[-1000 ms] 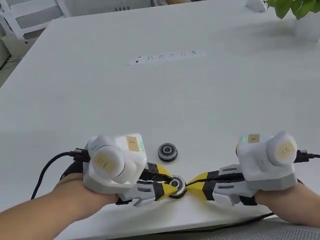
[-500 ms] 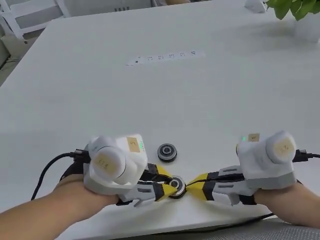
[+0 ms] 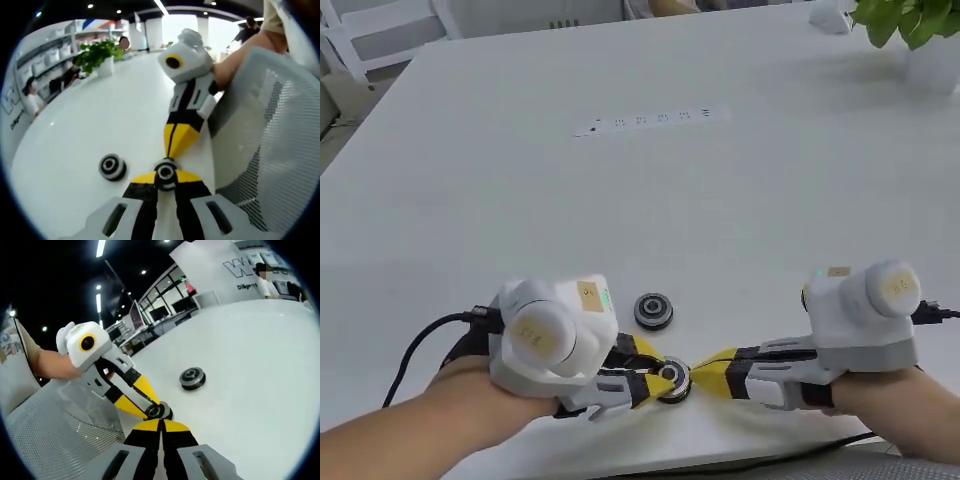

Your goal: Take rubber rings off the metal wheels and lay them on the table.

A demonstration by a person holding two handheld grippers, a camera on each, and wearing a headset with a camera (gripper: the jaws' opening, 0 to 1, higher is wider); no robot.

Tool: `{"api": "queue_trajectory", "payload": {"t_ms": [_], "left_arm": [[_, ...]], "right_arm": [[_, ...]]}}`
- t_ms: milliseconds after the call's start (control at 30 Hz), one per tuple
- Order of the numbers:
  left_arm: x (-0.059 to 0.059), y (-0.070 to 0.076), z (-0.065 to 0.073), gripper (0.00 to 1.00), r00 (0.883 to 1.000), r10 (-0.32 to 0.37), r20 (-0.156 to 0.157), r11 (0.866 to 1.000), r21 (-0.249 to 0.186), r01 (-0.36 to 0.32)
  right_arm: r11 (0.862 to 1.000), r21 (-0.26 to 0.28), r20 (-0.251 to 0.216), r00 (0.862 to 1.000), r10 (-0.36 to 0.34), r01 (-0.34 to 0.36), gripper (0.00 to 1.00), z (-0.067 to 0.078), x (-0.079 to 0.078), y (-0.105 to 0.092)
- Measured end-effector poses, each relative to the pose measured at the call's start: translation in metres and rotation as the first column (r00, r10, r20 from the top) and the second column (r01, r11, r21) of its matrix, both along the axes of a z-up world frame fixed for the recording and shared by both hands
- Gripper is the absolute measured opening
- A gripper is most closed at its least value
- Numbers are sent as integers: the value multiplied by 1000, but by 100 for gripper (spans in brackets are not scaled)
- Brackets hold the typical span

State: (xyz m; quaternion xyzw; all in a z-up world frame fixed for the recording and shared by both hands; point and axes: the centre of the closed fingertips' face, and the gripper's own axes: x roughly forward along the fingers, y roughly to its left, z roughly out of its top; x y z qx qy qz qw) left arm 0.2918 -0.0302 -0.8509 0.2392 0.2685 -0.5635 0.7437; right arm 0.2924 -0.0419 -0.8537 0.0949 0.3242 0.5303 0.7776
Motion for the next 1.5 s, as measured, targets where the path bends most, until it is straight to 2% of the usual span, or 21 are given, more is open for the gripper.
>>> {"api": "queue_trajectory", "payload": {"t_ms": [433, 900, 1500], "left_arm": [[1, 0, 0, 12, 1000, 14, 1, 1000, 5, -14], [1, 0, 0, 12, 1000, 17, 5, 1000, 20, -17], [1, 0, 0, 11, 1000, 13, 8, 999, 31, -14]], "right_arm": [[999, 40, -81, 996, -28, 31, 0, 1, 1, 0], [996, 79, -127, 991, -27, 37, 0, 4, -1, 3], [994, 107, -137, 990, -18, 33, 0, 7, -2, 6]]}}
